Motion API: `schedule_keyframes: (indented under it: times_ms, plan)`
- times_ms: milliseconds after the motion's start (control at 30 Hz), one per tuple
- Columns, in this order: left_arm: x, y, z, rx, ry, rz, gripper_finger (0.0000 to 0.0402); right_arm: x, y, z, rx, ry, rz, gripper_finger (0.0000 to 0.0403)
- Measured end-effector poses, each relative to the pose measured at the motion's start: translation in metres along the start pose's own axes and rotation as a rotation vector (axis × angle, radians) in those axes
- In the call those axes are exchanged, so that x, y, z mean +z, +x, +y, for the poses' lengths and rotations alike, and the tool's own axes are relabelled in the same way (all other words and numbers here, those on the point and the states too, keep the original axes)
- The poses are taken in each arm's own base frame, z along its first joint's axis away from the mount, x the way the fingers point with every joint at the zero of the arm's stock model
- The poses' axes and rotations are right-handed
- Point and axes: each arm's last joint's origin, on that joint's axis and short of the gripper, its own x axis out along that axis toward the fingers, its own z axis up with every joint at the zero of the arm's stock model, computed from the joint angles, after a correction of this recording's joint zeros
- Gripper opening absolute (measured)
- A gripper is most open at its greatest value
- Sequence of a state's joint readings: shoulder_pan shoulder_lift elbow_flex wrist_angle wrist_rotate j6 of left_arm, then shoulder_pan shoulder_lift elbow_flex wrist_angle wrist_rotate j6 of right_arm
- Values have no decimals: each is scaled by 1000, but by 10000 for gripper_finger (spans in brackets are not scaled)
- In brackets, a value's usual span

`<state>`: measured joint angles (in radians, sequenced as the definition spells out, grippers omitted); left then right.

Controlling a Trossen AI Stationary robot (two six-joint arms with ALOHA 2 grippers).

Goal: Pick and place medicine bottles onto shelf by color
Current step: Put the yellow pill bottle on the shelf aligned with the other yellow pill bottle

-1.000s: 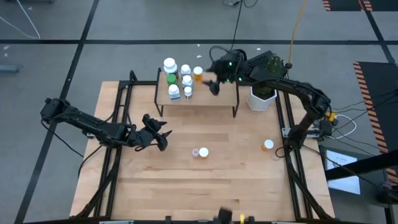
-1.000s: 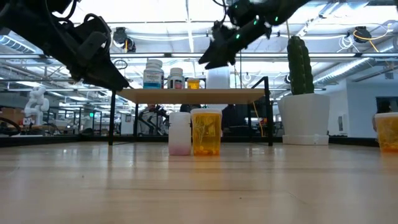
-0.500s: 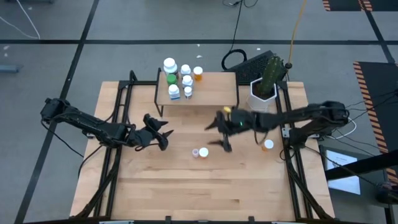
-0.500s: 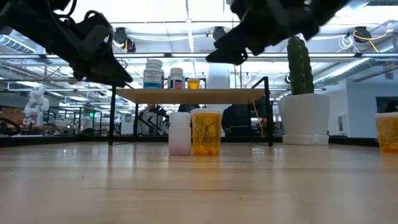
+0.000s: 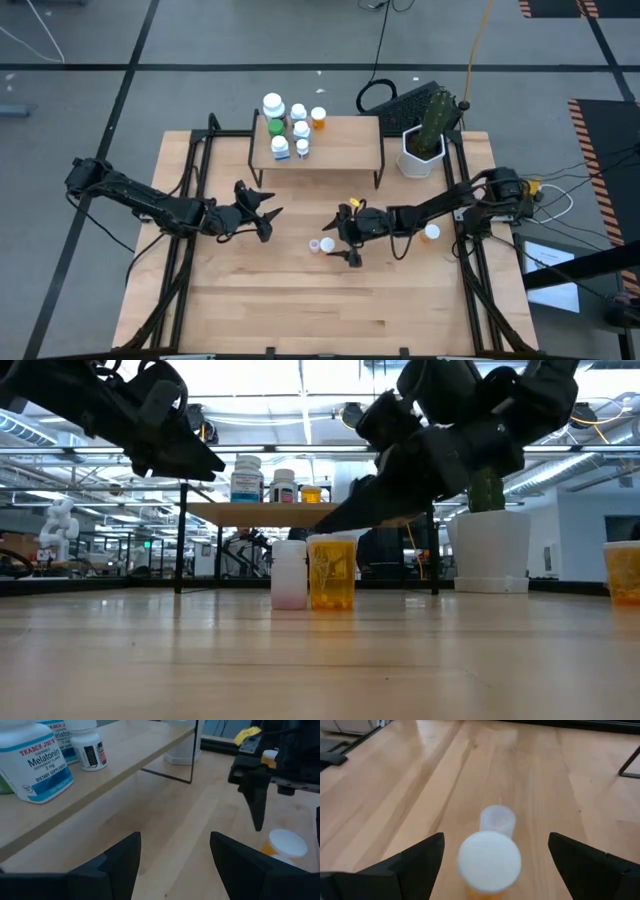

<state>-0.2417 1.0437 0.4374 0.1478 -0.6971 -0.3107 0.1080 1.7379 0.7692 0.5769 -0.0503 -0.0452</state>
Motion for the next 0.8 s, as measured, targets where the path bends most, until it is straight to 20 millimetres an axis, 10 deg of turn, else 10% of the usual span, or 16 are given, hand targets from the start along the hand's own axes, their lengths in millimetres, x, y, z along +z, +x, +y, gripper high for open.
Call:
schedule_keyframes:
  times_ms: [300,800]
  plan:
    - [-8,6,-3,13,28,38,241,-13,9,0,5,35,49,337]
    - [-12,11,-6,16,34,47,241,-13,9,-1,8,20,48,197]
